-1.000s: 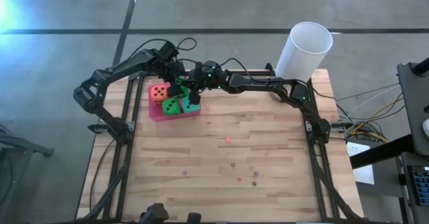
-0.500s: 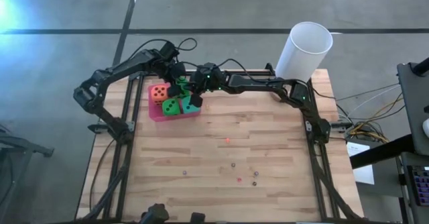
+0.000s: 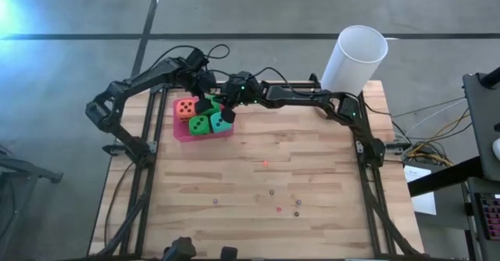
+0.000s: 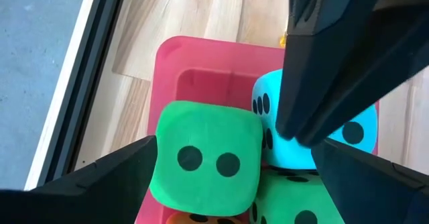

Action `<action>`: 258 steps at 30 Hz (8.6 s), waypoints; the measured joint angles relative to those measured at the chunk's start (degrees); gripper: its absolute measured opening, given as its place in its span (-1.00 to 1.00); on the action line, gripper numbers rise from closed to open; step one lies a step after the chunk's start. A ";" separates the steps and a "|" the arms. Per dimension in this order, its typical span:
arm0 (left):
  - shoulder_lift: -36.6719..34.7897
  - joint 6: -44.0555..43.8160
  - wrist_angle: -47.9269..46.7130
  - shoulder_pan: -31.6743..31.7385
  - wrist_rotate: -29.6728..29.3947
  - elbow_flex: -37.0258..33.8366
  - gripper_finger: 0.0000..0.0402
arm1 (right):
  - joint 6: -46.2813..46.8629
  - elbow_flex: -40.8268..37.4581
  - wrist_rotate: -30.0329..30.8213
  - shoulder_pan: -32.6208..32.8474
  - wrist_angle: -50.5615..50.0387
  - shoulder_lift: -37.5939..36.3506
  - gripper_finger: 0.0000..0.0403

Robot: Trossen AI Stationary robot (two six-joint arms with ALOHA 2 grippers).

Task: Pick & Place Dice
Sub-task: Put the small orange dice into the red bin

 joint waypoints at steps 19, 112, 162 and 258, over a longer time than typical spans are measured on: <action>-12.78 1.32 -5.75 0.03 -0.64 0.00 0.93 | -4.37 -16.86 -0.35 2.06 -13.57 -23.01 -0.87; -35.28 -24.35 2.64 -20.39 2.80 -18.64 0.73 | -17.81 -46.77 -9.87 13.46 -12.91 -25.54 -0.56; -35.28 -24.33 2.64 -20.48 2.80 -18.61 0.73 | -18.81 -49.12 -12.13 13.18 -6.90 -21.00 -0.68; -35.30 -24.72 3.72 -20.48 2.78 -18.21 0.72 | 9.79 13.94 -2.66 -3.15 -33.68 5.15 -0.20</action>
